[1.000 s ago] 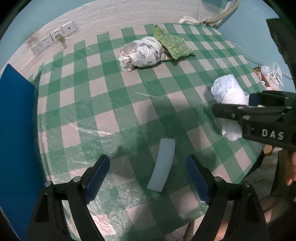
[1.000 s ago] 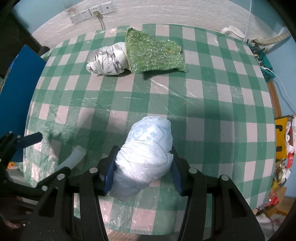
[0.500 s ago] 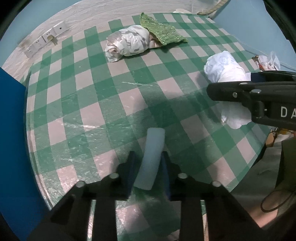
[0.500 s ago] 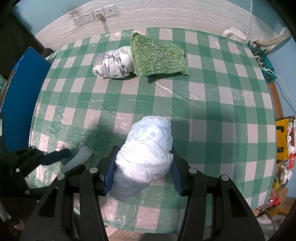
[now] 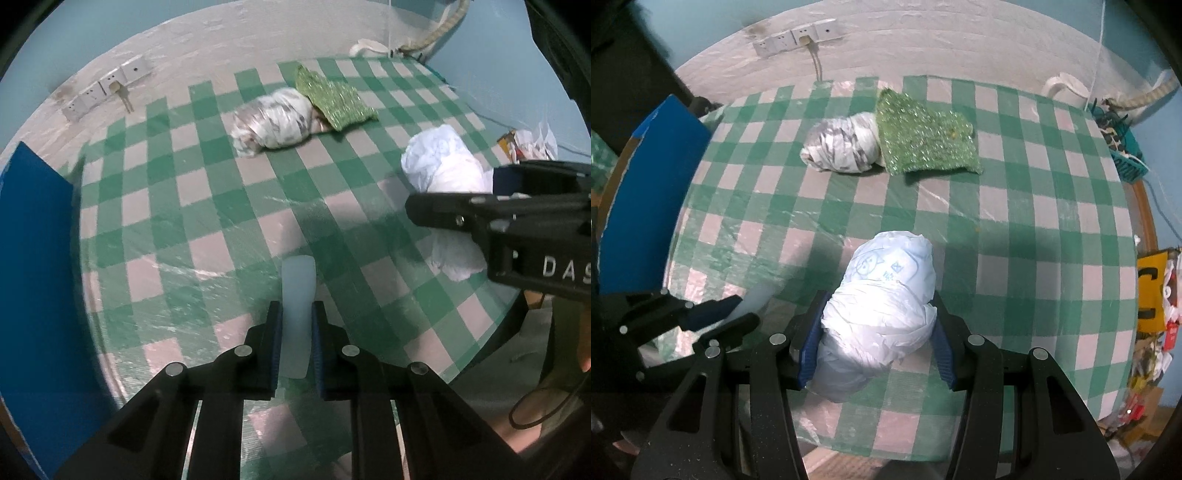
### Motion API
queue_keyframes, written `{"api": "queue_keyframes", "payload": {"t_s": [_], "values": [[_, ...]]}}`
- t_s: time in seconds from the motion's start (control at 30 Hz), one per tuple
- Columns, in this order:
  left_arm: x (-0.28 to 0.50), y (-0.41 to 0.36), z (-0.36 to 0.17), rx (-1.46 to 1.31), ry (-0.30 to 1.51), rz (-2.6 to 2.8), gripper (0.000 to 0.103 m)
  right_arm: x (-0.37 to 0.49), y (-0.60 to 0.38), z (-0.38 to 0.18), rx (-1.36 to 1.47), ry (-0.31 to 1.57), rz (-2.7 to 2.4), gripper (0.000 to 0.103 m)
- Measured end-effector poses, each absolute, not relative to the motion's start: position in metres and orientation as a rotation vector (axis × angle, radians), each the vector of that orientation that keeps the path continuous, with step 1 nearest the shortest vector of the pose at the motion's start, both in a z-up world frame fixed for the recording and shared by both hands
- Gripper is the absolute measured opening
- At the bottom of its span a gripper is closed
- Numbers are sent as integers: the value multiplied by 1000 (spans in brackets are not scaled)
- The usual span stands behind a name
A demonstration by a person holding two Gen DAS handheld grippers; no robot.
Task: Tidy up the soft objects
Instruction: 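Carry the white bag and foam strip over the cardboard box with both tools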
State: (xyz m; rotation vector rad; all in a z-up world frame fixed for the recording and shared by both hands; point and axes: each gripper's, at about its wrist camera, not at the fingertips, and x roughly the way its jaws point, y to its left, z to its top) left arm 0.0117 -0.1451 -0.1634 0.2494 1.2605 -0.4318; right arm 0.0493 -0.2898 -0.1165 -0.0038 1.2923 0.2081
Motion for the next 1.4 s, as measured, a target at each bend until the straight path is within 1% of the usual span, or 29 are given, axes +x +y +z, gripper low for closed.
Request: {"api": "queue_keyframes", "payload": {"t_s": [0.4,1.0,1.4], "values": [[24,-124,-132,206,1198,-363,15,53,-277,-87,-6,1234,259,51],[30,-84,-66,141,1060,-234,15,56,-250,-42,-30,1137,326,51],[29,-52,-51,102,1035,-178,15,60,-210,-23,-64,1107,395,51]]}}
